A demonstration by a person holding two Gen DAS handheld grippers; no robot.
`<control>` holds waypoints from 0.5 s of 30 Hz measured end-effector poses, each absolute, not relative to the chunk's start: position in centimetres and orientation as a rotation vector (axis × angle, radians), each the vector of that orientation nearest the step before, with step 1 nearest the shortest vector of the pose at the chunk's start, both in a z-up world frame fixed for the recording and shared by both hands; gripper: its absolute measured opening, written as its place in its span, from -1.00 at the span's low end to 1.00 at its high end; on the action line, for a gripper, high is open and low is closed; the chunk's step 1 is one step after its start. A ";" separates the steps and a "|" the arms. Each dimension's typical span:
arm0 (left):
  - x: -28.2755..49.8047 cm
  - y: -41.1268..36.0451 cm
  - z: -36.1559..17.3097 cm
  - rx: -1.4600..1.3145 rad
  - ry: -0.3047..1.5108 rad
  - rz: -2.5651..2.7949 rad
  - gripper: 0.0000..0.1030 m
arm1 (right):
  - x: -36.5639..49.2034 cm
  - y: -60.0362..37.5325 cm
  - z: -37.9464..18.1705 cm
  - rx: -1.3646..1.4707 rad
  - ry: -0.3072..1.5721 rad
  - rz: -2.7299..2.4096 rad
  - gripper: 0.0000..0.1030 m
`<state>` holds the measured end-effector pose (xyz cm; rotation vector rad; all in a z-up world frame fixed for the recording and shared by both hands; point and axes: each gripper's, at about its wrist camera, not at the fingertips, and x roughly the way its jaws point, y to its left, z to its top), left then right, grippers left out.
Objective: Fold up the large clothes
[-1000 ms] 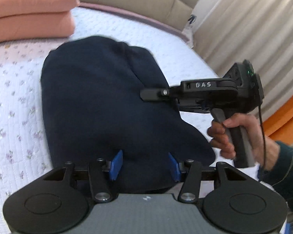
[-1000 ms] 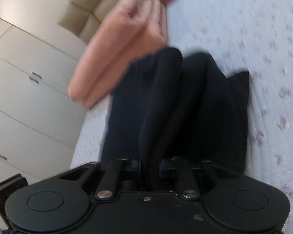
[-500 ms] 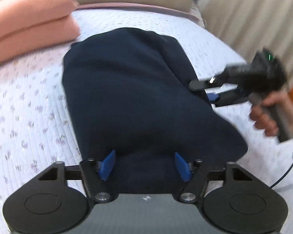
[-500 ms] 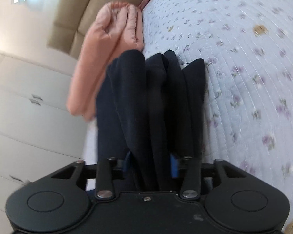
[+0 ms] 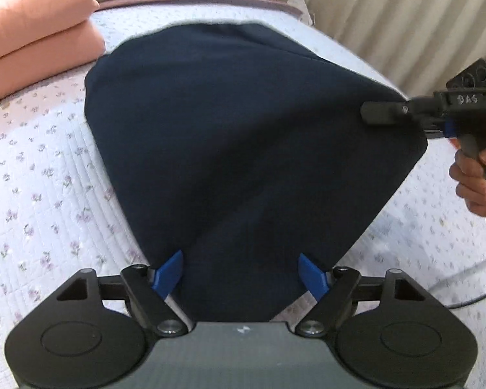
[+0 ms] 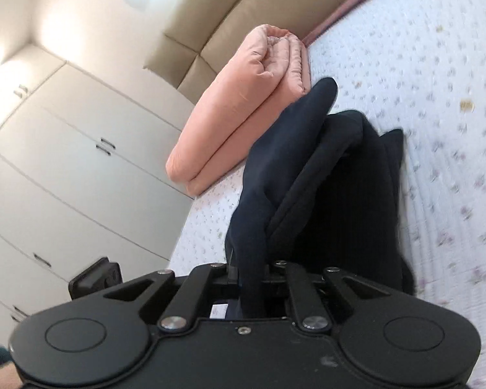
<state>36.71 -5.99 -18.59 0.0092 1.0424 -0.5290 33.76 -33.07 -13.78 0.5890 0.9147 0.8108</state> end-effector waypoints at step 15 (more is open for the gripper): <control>42.1 -0.3 -16.3 -0.184 1.015 -0.433 0.84 | 38.4 -32.7 -12.6 0.267 0.910 0.713 1.00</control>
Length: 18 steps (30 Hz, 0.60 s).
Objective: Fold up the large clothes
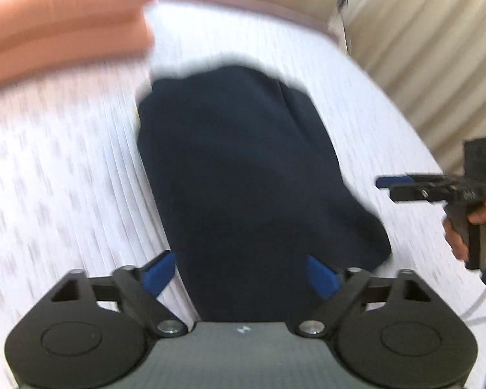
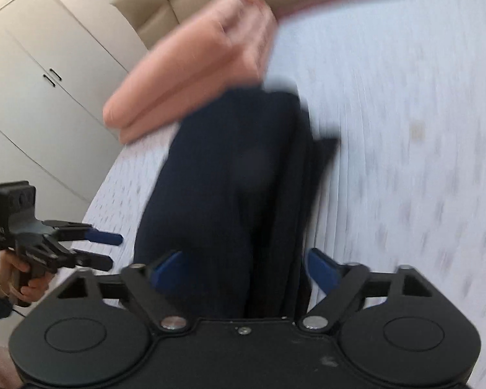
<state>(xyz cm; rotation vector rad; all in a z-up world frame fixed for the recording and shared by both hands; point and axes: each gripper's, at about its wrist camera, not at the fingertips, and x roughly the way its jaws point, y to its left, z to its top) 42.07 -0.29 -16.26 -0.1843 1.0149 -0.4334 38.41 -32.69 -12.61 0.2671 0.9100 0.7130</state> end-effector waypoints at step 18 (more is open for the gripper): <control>60.6 -0.3 -24.2 -0.434 0.831 -0.273 0.26 | 52.8 -28.0 -20.9 0.528 0.930 0.587 -0.66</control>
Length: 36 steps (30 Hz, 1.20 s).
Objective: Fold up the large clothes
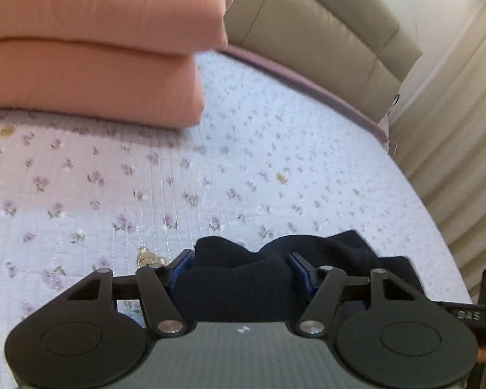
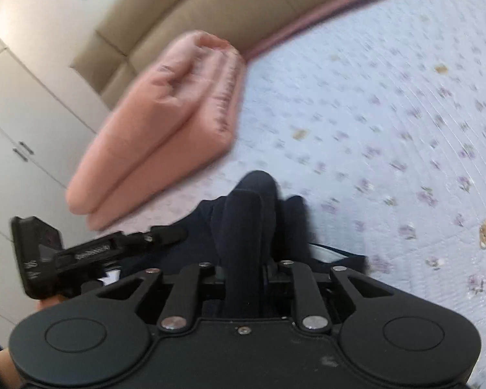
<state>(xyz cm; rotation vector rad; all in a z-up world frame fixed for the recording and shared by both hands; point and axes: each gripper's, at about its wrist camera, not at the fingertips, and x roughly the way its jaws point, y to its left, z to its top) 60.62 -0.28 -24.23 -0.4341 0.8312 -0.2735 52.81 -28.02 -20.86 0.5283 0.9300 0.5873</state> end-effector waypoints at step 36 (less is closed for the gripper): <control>47.6 5.1 -24.6 -0.624 1.066 -0.561 0.93 | 44.2 -35.8 -19.1 0.501 1.076 0.789 0.98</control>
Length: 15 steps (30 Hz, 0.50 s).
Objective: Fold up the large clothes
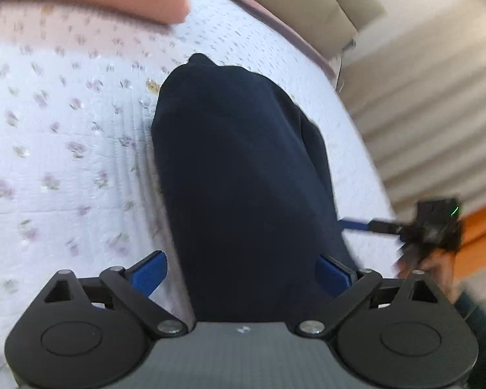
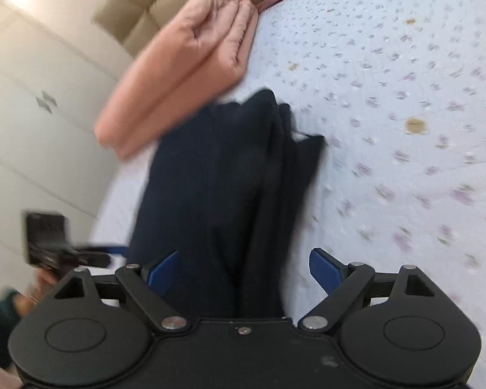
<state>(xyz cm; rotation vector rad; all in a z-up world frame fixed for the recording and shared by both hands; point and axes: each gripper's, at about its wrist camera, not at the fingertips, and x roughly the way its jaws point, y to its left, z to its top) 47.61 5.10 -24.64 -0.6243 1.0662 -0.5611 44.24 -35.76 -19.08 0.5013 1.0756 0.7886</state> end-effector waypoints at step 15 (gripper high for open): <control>53.5 1.3 -28.5 -0.619 1.094 -0.620 1.00 | 46.6 -29.5 -23.9 0.454 1.055 0.952 1.00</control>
